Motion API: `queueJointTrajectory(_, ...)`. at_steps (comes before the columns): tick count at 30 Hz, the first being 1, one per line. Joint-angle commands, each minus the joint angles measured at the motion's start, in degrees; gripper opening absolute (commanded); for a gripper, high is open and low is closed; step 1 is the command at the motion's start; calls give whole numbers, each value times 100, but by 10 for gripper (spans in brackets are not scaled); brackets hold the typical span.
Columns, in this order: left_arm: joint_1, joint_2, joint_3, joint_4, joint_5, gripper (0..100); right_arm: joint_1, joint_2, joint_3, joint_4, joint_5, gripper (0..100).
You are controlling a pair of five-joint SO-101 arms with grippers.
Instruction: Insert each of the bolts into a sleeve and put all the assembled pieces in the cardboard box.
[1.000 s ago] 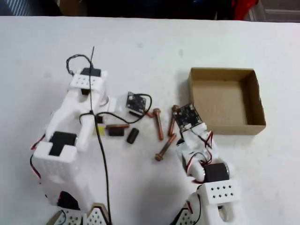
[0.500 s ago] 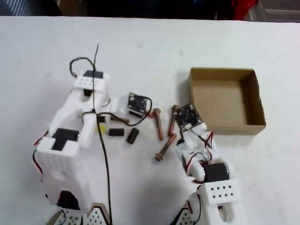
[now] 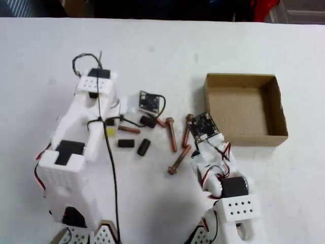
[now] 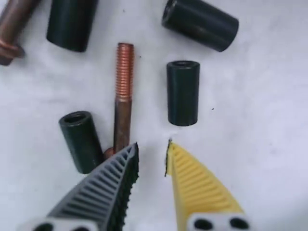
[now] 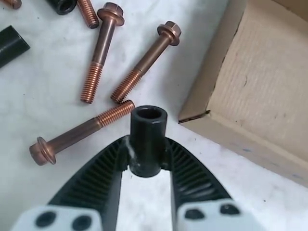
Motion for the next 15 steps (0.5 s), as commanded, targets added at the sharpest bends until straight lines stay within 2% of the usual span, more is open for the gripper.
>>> queueJointTrajectory(1,66,-224,-457,18,44,132,-13,-92,-62,-136,-26,17)
queueJointTrajectory(4,101,154,-633,-264,44,132,-13,-92,-53,-136,-26,17)
queueJointTrajectory(9,84,927,-1231,-255,44,132,-13,-92,-53,-136,-18,17)
queueJointTrajectory(15,57,1622,-1873,290,44,132,-13,-92,-53,-136,-18,17)
